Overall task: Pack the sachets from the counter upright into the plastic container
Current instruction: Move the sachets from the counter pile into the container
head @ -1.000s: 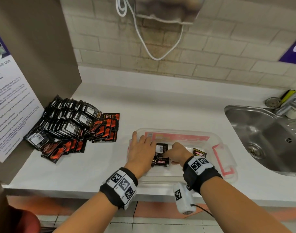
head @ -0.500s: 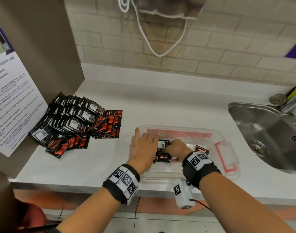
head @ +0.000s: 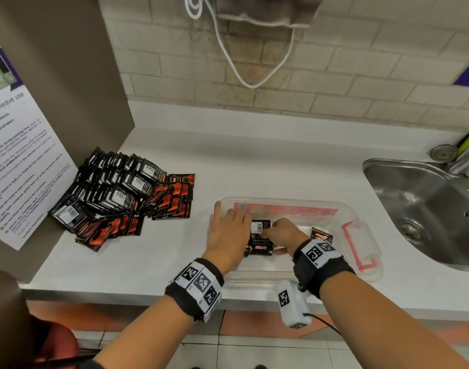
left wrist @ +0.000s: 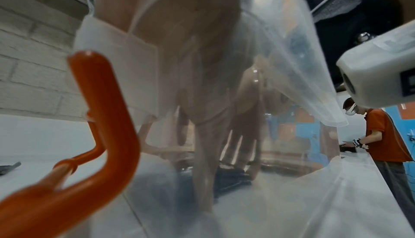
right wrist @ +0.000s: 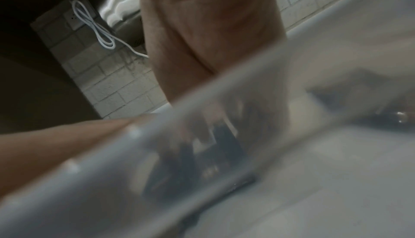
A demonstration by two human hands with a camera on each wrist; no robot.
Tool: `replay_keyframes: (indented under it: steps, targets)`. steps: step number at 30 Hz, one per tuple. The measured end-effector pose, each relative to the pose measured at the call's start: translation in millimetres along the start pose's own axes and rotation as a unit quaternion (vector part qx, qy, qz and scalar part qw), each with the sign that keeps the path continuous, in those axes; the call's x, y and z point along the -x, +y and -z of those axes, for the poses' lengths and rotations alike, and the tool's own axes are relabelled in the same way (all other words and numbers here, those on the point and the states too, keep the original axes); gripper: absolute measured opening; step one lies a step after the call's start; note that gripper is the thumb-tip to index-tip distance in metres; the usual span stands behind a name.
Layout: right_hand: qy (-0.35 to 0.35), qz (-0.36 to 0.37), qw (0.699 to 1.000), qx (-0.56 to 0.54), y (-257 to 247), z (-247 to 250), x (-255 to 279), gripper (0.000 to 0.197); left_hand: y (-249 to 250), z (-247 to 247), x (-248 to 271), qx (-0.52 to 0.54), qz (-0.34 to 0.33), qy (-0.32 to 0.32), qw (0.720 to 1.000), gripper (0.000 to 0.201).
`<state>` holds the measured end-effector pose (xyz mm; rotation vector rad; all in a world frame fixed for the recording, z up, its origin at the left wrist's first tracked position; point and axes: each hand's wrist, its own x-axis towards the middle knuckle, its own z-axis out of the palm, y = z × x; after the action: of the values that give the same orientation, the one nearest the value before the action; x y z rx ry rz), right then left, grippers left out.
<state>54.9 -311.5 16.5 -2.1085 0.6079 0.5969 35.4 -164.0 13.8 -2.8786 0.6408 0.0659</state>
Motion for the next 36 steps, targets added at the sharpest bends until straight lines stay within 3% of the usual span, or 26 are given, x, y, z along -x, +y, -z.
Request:
replay_keyframes:
  steps: [2,5,8,12,15,19,21,23,25,27,31,36]
  targets:
    - [0.001,-0.006,1.0,-0.004,0,1,-1,0.015,0,1,0,0.004,-0.002,-0.002,1.0,0.092]
    - [0.012,-0.017,1.0,-0.009,1,5,-1,0.041,-1,1,-1,0.016,-0.005,-0.004,1.0,0.103]
    - [0.09,-0.002,0.996,0.004,0,9,1,0.061,-6,3,-2,0.082,-0.019,-0.003,0.996,0.106]
    - [0.208,0.085,0.974,-0.031,-22,6,23,0.032,-28,13,2,0.271,-0.031,0.02,0.962,0.069]
    - [0.224,0.208,0.952,-0.036,-53,-7,50,0.017,-59,20,14,0.377,0.026,0.084,0.922,0.037]
    - [0.145,0.334,0.927,-0.085,-100,-39,86,0.013,-113,24,41,0.466,0.127,0.206,0.851,0.01]
    - [0.057,0.346,0.932,-0.094,-118,-62,99,0.015,-140,19,58,0.447,0.196,0.257,0.834,0.008]
    - [-0.035,0.333,0.94,-0.065,-132,-90,104,0.018,-165,9,75,0.392,0.294,0.271,0.828,0.019]
    - [-0.103,0.302,0.947,-0.024,-139,-119,101,0.027,-185,-3,93,0.359,0.389,0.22,0.819,0.038]
    - [-0.153,0.262,0.953,0.003,-139,-145,91,0.045,-198,-16,108,0.361,0.437,0.145,0.811,0.057]
    - [-0.193,0.218,0.954,0.074,-130,-184,63,0.06,-212,-44,126,0.366,0.458,0.06,0.808,0.08]
    - [-0.191,0.189,0.96,0.074,-130,-212,36,0.069,-212,-65,125,0.371,0.45,0.032,0.812,0.073]
